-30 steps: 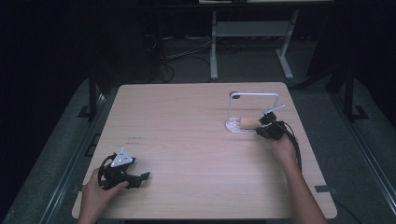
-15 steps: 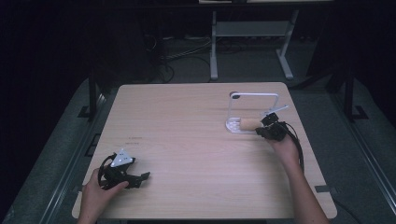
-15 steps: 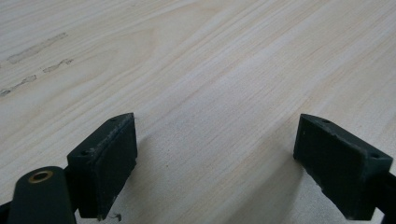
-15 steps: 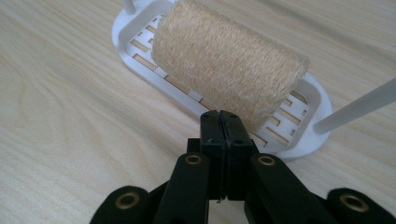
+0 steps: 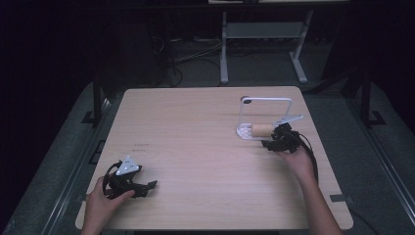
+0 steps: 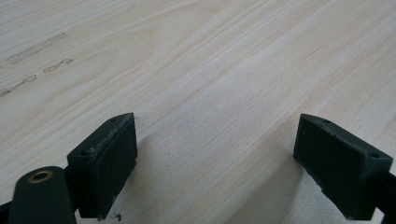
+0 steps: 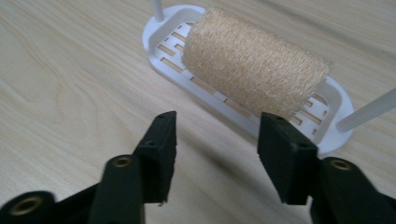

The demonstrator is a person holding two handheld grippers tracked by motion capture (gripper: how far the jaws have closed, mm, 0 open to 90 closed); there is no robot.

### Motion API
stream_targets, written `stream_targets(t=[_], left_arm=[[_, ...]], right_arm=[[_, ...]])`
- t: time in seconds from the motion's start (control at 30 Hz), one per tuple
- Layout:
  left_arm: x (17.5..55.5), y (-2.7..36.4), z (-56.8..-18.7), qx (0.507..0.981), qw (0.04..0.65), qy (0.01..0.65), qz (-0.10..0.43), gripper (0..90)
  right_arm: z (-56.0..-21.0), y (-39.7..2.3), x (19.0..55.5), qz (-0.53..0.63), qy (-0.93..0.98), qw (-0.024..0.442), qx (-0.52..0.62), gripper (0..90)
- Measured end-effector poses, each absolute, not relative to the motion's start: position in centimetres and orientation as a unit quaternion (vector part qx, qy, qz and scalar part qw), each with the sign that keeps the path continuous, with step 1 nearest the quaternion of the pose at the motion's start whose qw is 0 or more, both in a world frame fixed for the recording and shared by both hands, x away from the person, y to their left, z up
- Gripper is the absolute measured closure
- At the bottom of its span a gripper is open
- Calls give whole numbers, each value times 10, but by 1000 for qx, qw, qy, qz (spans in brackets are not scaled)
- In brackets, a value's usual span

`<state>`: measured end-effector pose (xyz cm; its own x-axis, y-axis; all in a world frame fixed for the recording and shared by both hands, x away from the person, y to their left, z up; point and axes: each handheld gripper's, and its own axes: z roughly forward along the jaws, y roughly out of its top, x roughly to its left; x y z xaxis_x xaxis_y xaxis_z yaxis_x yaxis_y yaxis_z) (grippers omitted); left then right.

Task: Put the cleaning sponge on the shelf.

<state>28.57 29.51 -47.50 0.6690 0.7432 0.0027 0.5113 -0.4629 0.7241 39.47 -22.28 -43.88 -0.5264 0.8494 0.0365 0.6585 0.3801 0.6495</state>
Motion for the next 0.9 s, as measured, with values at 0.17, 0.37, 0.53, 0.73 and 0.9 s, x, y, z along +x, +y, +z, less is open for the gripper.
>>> stream_targets(t=[0.17, 0.37, 0.53, 0.73, 0.9], left_arm=[[286, 295, -475, 840, 359, 373, 161, 130], [286, 295, -475, 840, 359, 374, 161, 130], [286, 295, -475, 839, 360, 375, 161, 130], [286, 295, -475, 841, 358, 373, 161, 130], [286, 295, -475, 841, 358, 372, 162, 129]], right_arm=[[-440, -222, 389, 320, 813, 151, 462, 327], [-442, -218, 381, 328, 812, 151, 459, 253], [-441, -215, 374, 332, 813, 151, 453, 210], [-438, -210, 364, 344, 813, 147, 447, 166], [-439, -205, 355, 352, 814, 148, 437, 135]])
